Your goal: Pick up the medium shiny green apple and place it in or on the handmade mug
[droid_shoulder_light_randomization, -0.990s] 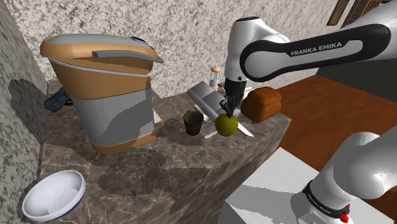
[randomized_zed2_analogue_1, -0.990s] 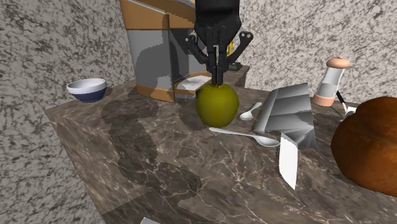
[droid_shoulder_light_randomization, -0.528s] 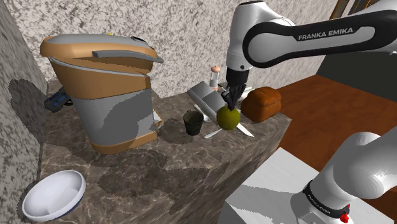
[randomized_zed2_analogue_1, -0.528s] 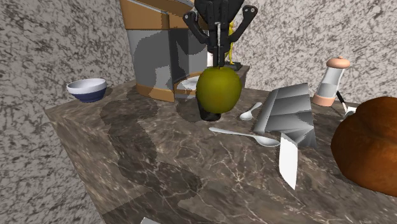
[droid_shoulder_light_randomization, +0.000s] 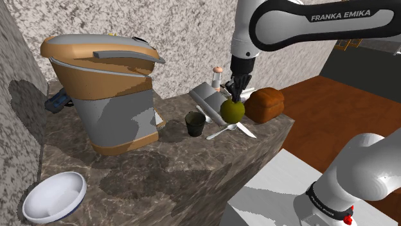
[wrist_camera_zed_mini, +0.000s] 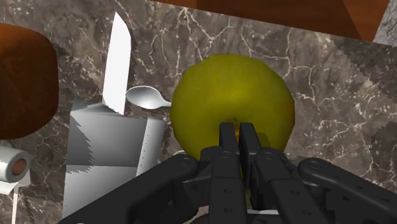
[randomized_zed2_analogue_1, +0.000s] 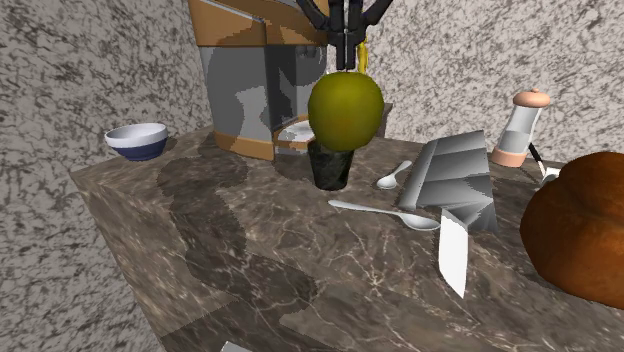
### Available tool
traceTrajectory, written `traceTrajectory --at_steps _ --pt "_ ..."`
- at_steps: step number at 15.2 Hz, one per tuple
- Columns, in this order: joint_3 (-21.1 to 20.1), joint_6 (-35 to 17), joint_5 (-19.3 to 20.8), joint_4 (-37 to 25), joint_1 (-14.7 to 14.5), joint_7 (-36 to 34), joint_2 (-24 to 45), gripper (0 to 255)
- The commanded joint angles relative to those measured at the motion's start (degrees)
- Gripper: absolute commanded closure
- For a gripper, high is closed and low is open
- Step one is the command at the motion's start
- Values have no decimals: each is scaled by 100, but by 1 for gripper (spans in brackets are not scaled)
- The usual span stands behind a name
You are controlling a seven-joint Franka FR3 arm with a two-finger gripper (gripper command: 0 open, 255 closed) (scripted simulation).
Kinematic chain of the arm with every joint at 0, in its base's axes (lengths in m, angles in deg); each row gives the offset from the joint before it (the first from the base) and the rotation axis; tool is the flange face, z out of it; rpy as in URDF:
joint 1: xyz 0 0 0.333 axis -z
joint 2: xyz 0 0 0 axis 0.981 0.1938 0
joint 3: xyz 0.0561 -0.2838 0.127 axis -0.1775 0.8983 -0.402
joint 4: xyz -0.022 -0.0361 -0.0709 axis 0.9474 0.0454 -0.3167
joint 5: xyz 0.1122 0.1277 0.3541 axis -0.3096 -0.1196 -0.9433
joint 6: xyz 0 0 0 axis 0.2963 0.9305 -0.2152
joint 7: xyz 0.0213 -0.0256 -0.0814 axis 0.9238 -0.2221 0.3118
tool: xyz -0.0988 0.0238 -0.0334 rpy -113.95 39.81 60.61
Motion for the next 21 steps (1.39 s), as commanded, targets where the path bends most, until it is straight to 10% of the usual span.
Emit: traceTrajectory --at_steps 1,15,21 --pt "8 178 5 -180 5 2 4 255" --pt "-409 1627 891 -4866 -91 -585 3391 255" --pt "-377 1091 830 -4166 -51 -583 3217 255"
